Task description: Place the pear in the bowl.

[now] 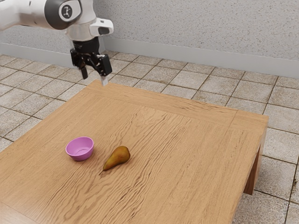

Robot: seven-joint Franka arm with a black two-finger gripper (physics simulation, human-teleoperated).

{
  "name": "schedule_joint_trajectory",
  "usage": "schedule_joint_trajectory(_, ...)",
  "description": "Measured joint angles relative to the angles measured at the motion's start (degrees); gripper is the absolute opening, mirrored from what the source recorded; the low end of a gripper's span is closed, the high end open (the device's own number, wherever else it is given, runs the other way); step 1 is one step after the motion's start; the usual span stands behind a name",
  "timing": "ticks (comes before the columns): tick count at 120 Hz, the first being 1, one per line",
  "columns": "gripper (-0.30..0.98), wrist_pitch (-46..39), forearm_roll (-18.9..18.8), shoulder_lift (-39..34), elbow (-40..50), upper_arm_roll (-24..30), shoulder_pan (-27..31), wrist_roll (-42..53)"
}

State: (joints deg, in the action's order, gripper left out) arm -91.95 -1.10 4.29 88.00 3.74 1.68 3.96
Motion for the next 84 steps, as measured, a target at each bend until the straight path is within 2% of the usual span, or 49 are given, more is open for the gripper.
schedule_joint_trajectory(12,0.69,0.8,0.2,0.1,-0.2,-1.3,-1.3,-1.1)
schedule_joint_trajectory(42,0.69,1.4,0.3,-1.0,0.8,-0.5,0.0,-3.0)
schedule_joint_trajectory(60,0.69,-4.1,0.2,-6.9,15.3,0.4,-0.3,-3.6)
schedule_joint_trajectory(84,0.69,-13.8,0.2,-7.7,28.2,0.9,-0.6,-4.1)
